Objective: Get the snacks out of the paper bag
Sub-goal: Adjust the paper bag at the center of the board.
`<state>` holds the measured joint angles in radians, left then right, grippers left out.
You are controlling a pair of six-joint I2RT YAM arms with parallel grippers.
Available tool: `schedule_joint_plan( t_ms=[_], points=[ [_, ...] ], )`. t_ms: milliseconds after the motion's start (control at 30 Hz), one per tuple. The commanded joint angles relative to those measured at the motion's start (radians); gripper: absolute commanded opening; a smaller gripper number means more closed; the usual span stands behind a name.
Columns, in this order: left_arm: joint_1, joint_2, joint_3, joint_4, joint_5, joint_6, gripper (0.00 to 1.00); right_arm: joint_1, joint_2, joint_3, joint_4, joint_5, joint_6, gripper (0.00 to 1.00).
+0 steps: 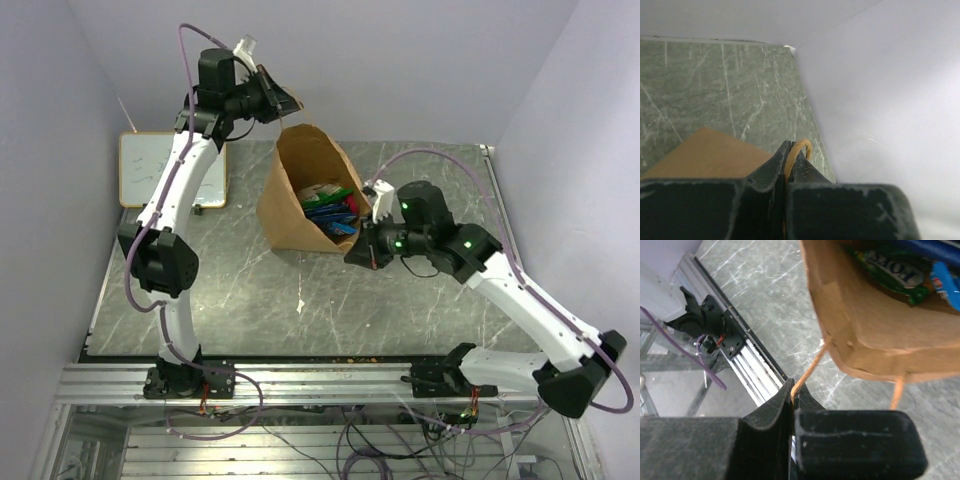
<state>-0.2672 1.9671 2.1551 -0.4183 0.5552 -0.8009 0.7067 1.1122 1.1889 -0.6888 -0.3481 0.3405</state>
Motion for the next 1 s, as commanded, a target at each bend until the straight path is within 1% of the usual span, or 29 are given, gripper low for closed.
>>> schedule_joint_plan(
  t_ms=[0, 133, 300, 400, 533, 700, 800, 833, 967],
  points=[
    [0.064, -0.109, 0.029, 0.002, 0.032, 0.054, 0.07, 0.035, 0.092, 0.070, 0.069, -0.117, -0.064, 0.00],
    [0.106, -0.171, 0.010, -0.081, 0.025, 0.121, 0.07, 0.096, 0.206, 0.144, 0.112, -0.134, -0.091, 0.00],
    [0.112, -0.273, -0.137, -0.091, 0.054, 0.157, 0.07, 0.174, 0.307, 0.167, 0.173, -0.167, -0.081, 0.00],
    [0.112, -0.351, -0.214, -0.115, 0.028, 0.189, 0.07, 0.228, 0.329, 0.154, 0.186, -0.171, -0.069, 0.00],
    [0.112, -0.466, -0.350, -0.115, 0.020, 0.196, 0.07, 0.274, 0.301, 0.056, 0.235, -0.165, -0.011, 0.00],
    [0.110, -0.607, -0.549, -0.071, 0.033, 0.135, 0.07, 0.316, 0.219, -0.083, 0.261, -0.093, 0.064, 0.00],
    [0.104, -0.685, -0.644, -0.031, 0.042, 0.078, 0.07, 0.318, 0.153, -0.128, 0.245, -0.026, 0.098, 0.00],
    [0.101, -0.705, -0.665, -0.024, 0.044, 0.064, 0.07, 0.318, 0.135, -0.129, 0.227, -0.005, 0.104, 0.03],
    [0.078, -0.755, -0.714, -0.038, 0.032, 0.051, 0.07, 0.318, 0.051, -0.098, 0.115, 0.116, 0.108, 0.20]
  ],
)
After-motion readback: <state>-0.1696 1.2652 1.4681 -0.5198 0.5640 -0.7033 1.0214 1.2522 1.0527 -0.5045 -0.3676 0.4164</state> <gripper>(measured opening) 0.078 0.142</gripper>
